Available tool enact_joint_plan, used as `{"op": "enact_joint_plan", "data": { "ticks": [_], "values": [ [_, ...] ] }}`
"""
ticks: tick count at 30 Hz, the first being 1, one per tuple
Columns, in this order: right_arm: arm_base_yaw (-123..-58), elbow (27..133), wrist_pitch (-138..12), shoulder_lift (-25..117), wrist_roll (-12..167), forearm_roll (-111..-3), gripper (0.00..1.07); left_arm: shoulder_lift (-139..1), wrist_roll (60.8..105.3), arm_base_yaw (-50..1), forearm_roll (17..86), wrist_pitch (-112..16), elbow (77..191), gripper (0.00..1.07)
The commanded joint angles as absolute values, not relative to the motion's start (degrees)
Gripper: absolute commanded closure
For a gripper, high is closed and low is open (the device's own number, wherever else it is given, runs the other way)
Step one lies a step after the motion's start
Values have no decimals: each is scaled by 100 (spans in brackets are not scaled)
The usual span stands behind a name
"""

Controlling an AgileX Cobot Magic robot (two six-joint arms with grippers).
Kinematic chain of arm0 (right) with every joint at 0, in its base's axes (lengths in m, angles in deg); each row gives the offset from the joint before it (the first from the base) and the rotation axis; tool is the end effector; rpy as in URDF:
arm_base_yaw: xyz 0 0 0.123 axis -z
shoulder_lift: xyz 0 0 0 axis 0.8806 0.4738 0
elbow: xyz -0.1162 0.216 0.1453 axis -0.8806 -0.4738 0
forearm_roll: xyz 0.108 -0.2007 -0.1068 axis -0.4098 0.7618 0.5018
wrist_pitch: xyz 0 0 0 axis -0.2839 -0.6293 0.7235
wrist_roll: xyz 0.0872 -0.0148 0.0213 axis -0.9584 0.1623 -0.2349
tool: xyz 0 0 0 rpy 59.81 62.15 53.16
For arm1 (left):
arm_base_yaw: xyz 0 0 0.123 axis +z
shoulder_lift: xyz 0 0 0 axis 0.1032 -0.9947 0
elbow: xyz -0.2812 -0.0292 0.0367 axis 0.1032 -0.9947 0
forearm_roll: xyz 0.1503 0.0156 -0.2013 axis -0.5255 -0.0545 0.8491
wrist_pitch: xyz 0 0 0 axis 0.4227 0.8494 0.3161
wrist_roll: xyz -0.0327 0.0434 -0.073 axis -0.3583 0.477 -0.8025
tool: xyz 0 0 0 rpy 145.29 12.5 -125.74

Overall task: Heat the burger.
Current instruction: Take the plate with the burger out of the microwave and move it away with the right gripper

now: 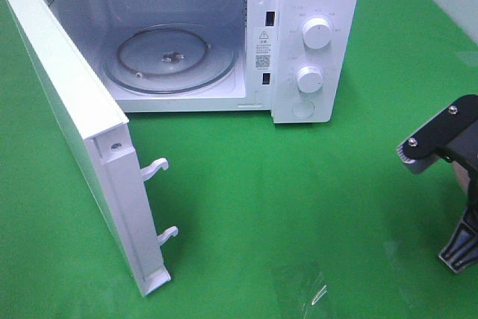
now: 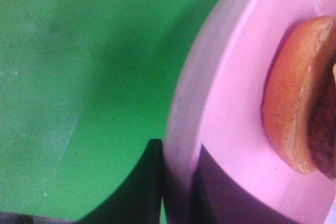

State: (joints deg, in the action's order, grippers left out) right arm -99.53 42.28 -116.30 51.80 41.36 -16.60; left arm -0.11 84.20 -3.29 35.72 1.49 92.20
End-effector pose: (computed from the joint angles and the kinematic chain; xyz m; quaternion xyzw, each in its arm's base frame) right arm 0.1704 0.0755 0.1842 -0.2735 0.9251 -0.2142 0.1533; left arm -0.0055 0.0011 0.2783 0.0167 0.8489 0.0438 0.5264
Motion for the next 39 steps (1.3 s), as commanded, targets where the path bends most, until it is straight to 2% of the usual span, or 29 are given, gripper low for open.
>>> {"op": "enact_joint_plan", "data": {
  "ticks": [1, 10, 21, 33, 39],
  "values": [
    [-9919, 4549, -11722, 5747, 3334, -1253, 107, 98, 8426, -323, 3567, 74, 9209, 9],
    [-9902, 5047, -11688, 7214, 2302, -1087, 107, 98, 8426, -323, 3567, 74, 9209, 9],
    [-9902, 5340, -11413, 8131, 1832, -995, 105, 98, 8426, -323, 3567, 74, 9209, 9],
    [-9902, 5380, -11407, 8595, 1357, -817, 101, 98, 8426, -323, 3567, 74, 9209, 9],
    [-9908, 5380, -11447, 8561, 1363, -863, 95, 98, 8426, -323, 3567, 74, 9209, 9]
  ]
}}
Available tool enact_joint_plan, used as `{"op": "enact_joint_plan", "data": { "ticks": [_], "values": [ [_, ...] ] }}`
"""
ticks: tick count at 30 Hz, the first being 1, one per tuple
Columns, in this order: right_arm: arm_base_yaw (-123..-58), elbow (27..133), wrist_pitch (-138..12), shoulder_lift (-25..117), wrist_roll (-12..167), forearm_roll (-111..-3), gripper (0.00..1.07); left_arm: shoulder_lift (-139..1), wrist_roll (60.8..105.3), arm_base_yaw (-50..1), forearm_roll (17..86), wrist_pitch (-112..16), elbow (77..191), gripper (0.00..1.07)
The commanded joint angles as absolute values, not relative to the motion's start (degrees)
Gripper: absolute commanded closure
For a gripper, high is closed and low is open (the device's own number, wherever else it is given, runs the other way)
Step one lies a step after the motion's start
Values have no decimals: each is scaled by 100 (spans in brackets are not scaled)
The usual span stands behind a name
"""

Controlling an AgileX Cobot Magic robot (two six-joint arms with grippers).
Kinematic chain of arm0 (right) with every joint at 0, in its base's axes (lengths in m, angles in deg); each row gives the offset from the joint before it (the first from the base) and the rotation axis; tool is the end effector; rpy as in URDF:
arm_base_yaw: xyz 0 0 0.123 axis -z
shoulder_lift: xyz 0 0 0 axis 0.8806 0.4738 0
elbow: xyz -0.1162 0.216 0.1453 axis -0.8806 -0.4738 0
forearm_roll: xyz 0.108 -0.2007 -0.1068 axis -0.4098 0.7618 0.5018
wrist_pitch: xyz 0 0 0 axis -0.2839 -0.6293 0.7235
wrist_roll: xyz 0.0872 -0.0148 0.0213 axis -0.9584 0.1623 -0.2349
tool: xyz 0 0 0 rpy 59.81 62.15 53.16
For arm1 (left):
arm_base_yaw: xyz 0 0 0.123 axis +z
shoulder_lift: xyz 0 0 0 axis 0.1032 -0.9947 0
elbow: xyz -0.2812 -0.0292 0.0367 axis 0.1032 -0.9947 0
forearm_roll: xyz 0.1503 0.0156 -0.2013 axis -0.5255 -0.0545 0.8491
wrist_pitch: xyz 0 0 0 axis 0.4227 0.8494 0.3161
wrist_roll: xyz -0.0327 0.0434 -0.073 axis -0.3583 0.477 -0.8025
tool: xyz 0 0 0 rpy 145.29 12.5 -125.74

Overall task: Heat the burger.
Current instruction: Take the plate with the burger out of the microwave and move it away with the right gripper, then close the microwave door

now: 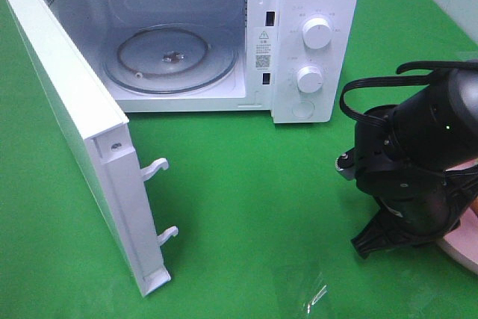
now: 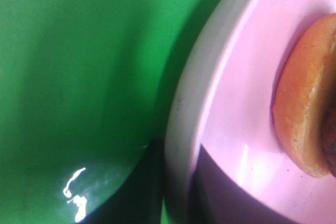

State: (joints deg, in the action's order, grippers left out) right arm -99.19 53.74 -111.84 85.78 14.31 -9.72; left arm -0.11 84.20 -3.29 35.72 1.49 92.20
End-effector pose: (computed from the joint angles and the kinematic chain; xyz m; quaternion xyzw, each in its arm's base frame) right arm 0.2305 0.1171 0.0897 -0.1511 0.9493 -0.2629 0.0831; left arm -0.0055 0.0011 0.2783 0.0167 0.8489 0.0438 0.5264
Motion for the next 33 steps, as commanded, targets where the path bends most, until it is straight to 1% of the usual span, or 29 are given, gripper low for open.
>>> {"op": "enact_joint_plan", "data": {
  "ticks": [1, 2, 3, 4, 5, 6, 7, 9, 12, 13, 14, 15, 18, 20, 21, 22, 23, 24, 25, 26, 27, 28, 29, 30, 31, 33],
  "values": [
    [-9908, 5380, -11441, 8429, 1414, -949, 90, 98, 8426, -323, 3567, 74, 9209, 9],
    [-9908, 5380, -11441, 8429, 1414, -949, 90, 98, 8426, -323, 3567, 74, 9209, 9],
    [-9919, 5380, -11407, 8217, 1489, -1052, 83, 98, 8426, -323, 3567, 74, 9209, 9],
    [-9919, 5380, -11378, 8114, 1523, -1127, 78, 98, 8426, -323, 3567, 74, 9209, 9],
    [-9919, 5380, -11378, 8114, 1523, -1127, 78, 98, 8426, -323, 3567, 74, 9209, 9],
    [-9919, 5380, -11287, 7827, 1643, -1293, 68, 98, 8426, -323, 3567, 74, 9209, 9],
    [-9919, 5380, -11287, 7827, 1643, -1293, 68, 98, 8426, -323, 3567, 74, 9209, 9],
    [-9919, 5380, -11080, 7117, 2136, -1683, 50, 98, 8426, -323, 3567, 74, 9209, 9],
    [-9919, 5380, -11012, 6910, 2251, -1774, 48, 98, 8426, -323, 3567, 74, 9209, 9],
    [-9919, 5380, -10886, 6538, 2531, -1963, 43, 98, 8426, -323, 3567, 74, 9209, 9],
    [-9919, 5380, -10886, 6538, 2531, -1963, 43, 98, 8426, -323, 3567, 74, 9209, 9],
    [-9919, 5380, -10748, 6114, 2892, -2210, 38, 98, 8426, -323, 3567, 74, 9209, 9],
    [-9919, 5380, -10674, 5736, 3311, -2496, 35, 98, 8426, -323, 3567, 74, 9209, 9],
    [-9919, 5380, -10702, 4928, 4073, -3224, 33, 98, 8426, -323, 3567, 74, 9209, 9],
    [-9919, 5380, -10702, 4928, 4073, -3224, 33, 98, 8426, -323, 3567, 74, 9209, 9],
    [-9919, 5380, -10737, 4556, 4451, -3631, 33, 98, 8426, -323, 3567, 74, 9209, 9],
    [-9919, 5380, -10737, 4556, 4451, -3631, 33, 98, 8426, -323, 3567, 74, 9209, 9],
    [-9919, 5380, -10857, 4149, 4892, -4175, 33, 98, 8426, -323, 3567, 74, 9209, 9],
    [-9919, 5380, -10857, 4149, 4892, -4175, 33, 98, 8426, -323, 3567, 74, 9209, 9],
    [-9919, 5380, -11052, 3736, 5396, -4650, 33, 98, 8426, -323, 3567, 74, 9209, 9],
    [-9919, 5380, -11052, 3736, 5396, -4650, 33, 98, 8426, -323, 3567, 74, 9209, 9],
    [-9919, 5380, -11298, 3387, 5757, -5034, 33, 98, 8426, -323, 3567, 74, 9209, 9],
    [-9919, 5380, -11298, 3387, 5757, -5034, 33, 98, 8426, -323, 3567, 74, 9209, 9],
    [-9919, 5380, -11556, 3054, 5975, -5212, 33, 98, 8426, -323, 3567, 74, 9209, 9],
    [-9919, 5380, -11556, 3054, 5975, -5212, 33, 98, 8426, -323, 3567, 74, 9209, 9],
    [-9919, 5368, -11860, 2562, 6078, -5264, 33, 98, 8426, -323, 3567, 74, 9209, 9]
  ]
}}
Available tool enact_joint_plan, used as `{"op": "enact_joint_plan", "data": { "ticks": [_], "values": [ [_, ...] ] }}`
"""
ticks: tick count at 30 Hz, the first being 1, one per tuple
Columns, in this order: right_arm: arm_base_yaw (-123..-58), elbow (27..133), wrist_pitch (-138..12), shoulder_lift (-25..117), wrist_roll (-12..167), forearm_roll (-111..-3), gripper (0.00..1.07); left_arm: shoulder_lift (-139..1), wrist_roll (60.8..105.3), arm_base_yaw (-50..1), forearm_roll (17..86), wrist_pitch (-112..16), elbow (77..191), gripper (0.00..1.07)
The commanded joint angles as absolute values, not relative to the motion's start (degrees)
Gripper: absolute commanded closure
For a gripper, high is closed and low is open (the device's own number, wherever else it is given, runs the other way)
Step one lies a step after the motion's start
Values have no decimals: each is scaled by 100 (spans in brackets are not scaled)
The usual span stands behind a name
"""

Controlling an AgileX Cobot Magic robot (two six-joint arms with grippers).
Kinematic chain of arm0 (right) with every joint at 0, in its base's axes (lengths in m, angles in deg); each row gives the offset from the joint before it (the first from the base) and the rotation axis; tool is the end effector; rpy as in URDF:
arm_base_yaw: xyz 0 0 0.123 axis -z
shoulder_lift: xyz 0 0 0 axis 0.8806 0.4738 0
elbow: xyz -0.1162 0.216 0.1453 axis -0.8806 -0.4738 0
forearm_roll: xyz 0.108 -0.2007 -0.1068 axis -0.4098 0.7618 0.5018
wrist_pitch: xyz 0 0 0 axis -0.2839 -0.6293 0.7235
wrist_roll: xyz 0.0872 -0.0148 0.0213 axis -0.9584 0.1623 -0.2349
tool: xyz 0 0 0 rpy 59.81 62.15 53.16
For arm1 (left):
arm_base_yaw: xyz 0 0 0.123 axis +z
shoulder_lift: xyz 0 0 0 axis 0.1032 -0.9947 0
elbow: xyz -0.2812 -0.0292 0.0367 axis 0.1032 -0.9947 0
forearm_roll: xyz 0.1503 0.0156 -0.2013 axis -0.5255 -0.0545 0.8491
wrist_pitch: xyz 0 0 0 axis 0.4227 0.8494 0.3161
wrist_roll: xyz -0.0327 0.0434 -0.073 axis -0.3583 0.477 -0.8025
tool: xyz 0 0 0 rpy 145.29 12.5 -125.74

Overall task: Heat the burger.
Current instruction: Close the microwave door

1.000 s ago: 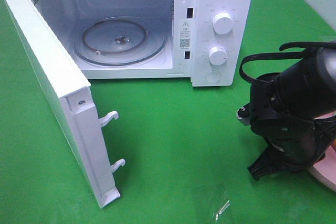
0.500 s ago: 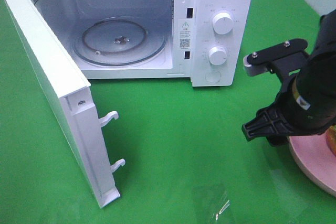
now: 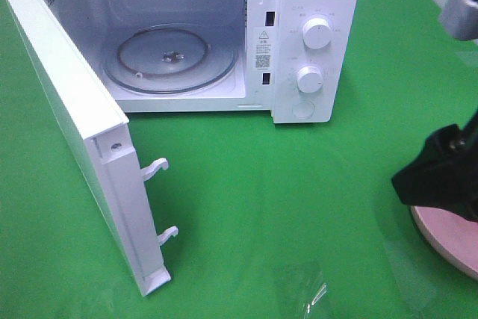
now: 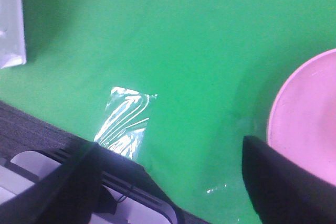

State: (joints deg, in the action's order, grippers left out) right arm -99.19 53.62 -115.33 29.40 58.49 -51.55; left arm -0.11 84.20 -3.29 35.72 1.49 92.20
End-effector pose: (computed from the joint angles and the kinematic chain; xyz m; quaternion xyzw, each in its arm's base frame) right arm 0.1322 0.0936 0.2921 -0.2101 0.9287 0.0943 0.2908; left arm -0.0055 0.0011 0.2783 0.0167 0.8489 0.0438 0.5264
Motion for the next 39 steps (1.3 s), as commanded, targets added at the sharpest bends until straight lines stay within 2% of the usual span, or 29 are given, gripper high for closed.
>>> {"op": "enact_joint_plan", "data": {
  "ticks": [1, 16, 18, 19, 20, 22, 23, 24, 31, 33, 39],
  "values": [
    [-9919, 5368, -11860, 2562, 6078, -5264, 33, 98, 8426, -323, 3567, 74, 9209, 9],
    [-9845, 5368, -13246, 585, 6009, -5172, 33, 98, 8426, -323, 3567, 74, 9209, 9],
    [-9633, 5368, -13269, 293, 6027, -5166, 33, 98, 8426, -323, 3567, 74, 9209, 9],
    [-9295, 5368, -13263, 52, 6164, -5166, 33, 98, 8426, -323, 3567, 74, 9209, 9],
    [-9295, 5368, -13263, 52, 6164, -5166, 33, 98, 8426, -323, 3567, 74, 9209, 9],
    [-8481, 5368, -13246, -441, 6663, -5166, 33, 98, 8426, -323, 3567, 74, 9209, 9],
    [-8481, 5368, -13246, -441, 6663, -5166, 33, 98, 8426, -323, 3567, 74, 9209, 9],
    [-8126, 5368, -13206, -693, 6886, -5166, 33, 98, 8426, -323, 3567, 74, 9209, 9],
    [-7455, 5362, -13097, -1180, 7235, -5166, 29, 98, 8426, -323, 3567, 74, 9209, 9],
    [-7152, 5139, -12902, -1615, 7207, -5206, 26, 98, 8426, -323, 3567, 74, 9209, 9],
    [-6762, 4371, -12742, -2268, 7144, -5246, 28, 98, 8426, -323, 3567, 74, 9209, 9]
  ]
}}
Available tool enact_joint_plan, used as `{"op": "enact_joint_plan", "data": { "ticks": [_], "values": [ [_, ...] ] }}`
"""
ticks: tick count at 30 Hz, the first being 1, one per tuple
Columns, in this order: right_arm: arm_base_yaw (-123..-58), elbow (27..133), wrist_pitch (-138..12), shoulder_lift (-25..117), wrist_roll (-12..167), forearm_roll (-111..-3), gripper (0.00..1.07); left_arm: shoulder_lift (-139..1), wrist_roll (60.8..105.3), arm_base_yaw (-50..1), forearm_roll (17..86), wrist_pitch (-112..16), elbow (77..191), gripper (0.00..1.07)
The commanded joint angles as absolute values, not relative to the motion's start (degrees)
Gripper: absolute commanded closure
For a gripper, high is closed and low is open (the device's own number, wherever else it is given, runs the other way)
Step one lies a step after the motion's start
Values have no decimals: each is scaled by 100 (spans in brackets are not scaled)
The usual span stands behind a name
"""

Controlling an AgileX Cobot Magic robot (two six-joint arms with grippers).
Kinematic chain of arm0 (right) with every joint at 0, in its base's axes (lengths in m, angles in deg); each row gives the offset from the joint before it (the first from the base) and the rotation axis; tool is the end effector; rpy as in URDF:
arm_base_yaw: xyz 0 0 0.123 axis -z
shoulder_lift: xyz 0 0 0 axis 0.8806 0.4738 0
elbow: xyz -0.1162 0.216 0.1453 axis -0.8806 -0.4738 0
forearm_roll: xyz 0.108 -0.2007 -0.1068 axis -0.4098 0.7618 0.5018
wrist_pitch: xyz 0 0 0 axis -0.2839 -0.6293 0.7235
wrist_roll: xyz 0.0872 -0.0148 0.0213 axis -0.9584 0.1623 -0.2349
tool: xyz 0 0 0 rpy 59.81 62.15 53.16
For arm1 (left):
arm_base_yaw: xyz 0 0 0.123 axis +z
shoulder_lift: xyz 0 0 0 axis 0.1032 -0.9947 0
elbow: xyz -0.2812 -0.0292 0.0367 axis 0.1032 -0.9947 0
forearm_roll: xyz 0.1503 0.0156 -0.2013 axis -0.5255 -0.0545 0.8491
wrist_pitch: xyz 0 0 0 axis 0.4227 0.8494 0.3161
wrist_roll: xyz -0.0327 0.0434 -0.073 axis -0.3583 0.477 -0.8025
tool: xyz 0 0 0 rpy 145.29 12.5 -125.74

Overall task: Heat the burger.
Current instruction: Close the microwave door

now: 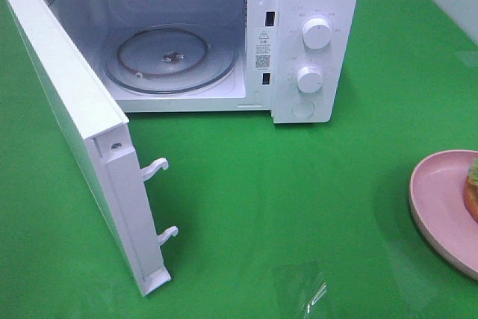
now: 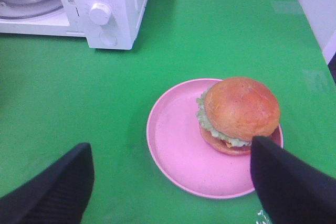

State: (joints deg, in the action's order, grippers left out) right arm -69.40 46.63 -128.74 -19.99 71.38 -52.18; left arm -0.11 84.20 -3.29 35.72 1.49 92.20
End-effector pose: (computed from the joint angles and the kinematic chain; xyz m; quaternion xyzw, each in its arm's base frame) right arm -0.0090 -0.0076 0.3032 -0.0443 0.8449 0.0017 0.5331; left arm -0.0055 0.0011 0.2783 0.0167 0.8489 0.0438 0.5264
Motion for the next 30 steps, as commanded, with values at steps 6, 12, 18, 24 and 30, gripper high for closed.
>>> {"op": "enact_joint_plan", "data": {
  "ticks": [6, 12, 18, 24, 30],
  "values": [
    [-6567, 4165, -12450, -2452, 7018, -5424, 32, 93, 8426, -323, 3567, 74, 9209, 9],
    [-6567, 4125, -12392, -2452, 7041, -5470, 34, 87, 8426, -323, 3567, 74, 9209, 9],
    [-6567, 4125, -12392, -2452, 7058, -5470, 34, 87, 8426, -323, 3567, 74, 9209, 9],
    [-6567, 4125, -12392, -2452, 7052, -5470, 34, 87, 8426, -323, 3567, 74, 9209, 9],
    [-6567, 4125, -12392, -2452, 7052, -5470, 34, 87, 8426, -323, 3567, 74, 9209, 9]
  ]
}}
